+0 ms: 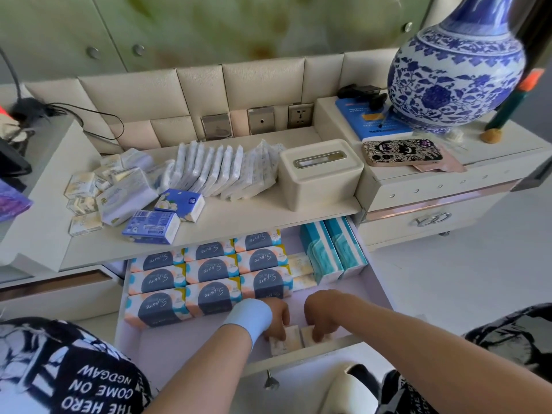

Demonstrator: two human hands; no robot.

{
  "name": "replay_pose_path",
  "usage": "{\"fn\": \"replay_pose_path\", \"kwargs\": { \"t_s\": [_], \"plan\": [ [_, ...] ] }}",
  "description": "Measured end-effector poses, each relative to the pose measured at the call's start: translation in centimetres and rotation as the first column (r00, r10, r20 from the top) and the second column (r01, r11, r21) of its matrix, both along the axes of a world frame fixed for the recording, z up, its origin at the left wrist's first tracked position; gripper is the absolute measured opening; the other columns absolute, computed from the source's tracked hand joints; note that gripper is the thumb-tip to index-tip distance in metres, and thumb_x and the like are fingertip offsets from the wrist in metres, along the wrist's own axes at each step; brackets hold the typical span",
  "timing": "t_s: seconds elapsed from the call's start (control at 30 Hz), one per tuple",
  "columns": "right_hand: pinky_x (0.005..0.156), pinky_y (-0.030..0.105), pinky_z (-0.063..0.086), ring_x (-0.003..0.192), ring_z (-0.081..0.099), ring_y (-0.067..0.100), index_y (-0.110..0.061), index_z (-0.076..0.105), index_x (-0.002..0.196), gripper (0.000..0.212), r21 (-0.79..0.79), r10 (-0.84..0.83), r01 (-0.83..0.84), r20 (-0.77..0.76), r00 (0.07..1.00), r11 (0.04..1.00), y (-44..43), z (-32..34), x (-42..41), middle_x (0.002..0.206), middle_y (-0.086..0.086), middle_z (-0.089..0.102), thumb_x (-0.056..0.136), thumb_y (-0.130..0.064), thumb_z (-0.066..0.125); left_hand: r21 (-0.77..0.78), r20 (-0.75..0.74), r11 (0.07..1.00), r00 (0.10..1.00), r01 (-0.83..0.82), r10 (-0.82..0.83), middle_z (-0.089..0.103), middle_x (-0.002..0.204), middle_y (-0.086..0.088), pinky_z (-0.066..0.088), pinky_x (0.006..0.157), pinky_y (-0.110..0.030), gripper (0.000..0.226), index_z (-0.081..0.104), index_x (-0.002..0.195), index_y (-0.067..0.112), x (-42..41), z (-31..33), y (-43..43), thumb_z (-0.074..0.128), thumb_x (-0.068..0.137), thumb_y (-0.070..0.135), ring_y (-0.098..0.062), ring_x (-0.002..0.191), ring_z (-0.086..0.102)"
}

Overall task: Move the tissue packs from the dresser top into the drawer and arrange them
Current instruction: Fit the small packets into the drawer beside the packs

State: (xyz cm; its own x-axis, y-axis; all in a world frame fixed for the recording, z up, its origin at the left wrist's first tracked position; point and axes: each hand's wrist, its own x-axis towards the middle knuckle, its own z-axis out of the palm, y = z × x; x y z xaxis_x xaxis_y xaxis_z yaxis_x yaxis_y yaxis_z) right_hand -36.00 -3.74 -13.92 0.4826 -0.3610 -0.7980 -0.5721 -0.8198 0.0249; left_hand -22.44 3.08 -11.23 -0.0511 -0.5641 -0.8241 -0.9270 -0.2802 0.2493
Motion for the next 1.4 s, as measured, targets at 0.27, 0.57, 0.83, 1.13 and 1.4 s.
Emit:
{"fn": "replay_pose_path", "kwargs": {
  "t_s": [0.27,0.57,0.83,1.13,1.4],
  "plan": [
    [0.081,0.041,0.054,0.107,0.066,0.032,-0.008,0.054,0.126,0.029,-0.461,0.132,0.006,0.267,0.955,0.887,-0.3,1.9,-0.4,0.125,0.013,0.059,0.097,-0.006,0.054,-0.149,0.033,0.989,0.999,0.006,-0.001,0.059,0.129,0.001,0.047,0.079,-0.028,0.037,0.058,0.125,0.027,0.1,1.2,1.0,0.064,0.088,0.025,-0.024,0.108,0.061],
    [0.084,0.038,0.052,0.108,0.065,0.029,-0.011,0.057,0.127,0.044,-0.373,0.15,-0.068,0.195,0.969,0.925,-0.4,0.8,-0.1,0.12,0.009,0.065,0.09,-0.031,0.07,-0.206,0.03,0.977,0.997,-0.061,0.069,0.057,0.129,0.002,0.05,0.091,-0.033,0.032,0.057,0.119,0.033,1.8,1.3,2.2,0.063,0.088,0.027,-0.025,0.111,0.057],
    [0.086,0.04,0.054,0.109,0.065,0.031,-0.007,0.06,0.125,0.027,-0.437,0.17,-0.068,0.198,0.965,0.897,-0.6,0.4,1.9,0.122,0.011,0.065,0.099,-0.008,0.053,-0.274,-0.045,0.954,0.992,-0.124,0.116,0.06,0.121,0.002,0.048,0.083,-0.029,0.027,0.057,0.114,0.03,2.1,1.5,1.6,0.062,0.088,0.025,-0.023,0.105,0.06],
    [0.084,0.036,0.057,0.103,0.066,0.026,-0.011,0.059,0.122,0.029,-0.211,-0.182,0.258,0.323,0.929,0.943,-2.2,3.6,0.9,0.117,0.008,0.064,0.094,-0.015,0.059,-0.325,-0.274,0.86,0.91,-0.394,0.313,0.07,0.098,0.002,0.055,0.068,-0.028,0.014,0.058,0.104,0.027,1.6,3.4,-0.7,0.059,0.09,0.024,-0.02,0.075,0.072],
    [0.086,0.028,0.045,0.102,0.055,0.017,-0.032,0.038,0.141,0.071,0.18,-0.372,0.343,0.662,0.651,0.922,-1.7,6.6,-2.4,0.131,-0.003,0.051,0.08,-0.029,0.073,-0.464,-0.355,0.629,0.781,-0.624,0.513,0.064,0.11,0.0,0.049,0.071,-0.025,0.028,0.055,0.118,0.03,0.0,3.0,-2.7,0.063,0.092,0.036,-0.018,0.092,0.063]
  ]
}}
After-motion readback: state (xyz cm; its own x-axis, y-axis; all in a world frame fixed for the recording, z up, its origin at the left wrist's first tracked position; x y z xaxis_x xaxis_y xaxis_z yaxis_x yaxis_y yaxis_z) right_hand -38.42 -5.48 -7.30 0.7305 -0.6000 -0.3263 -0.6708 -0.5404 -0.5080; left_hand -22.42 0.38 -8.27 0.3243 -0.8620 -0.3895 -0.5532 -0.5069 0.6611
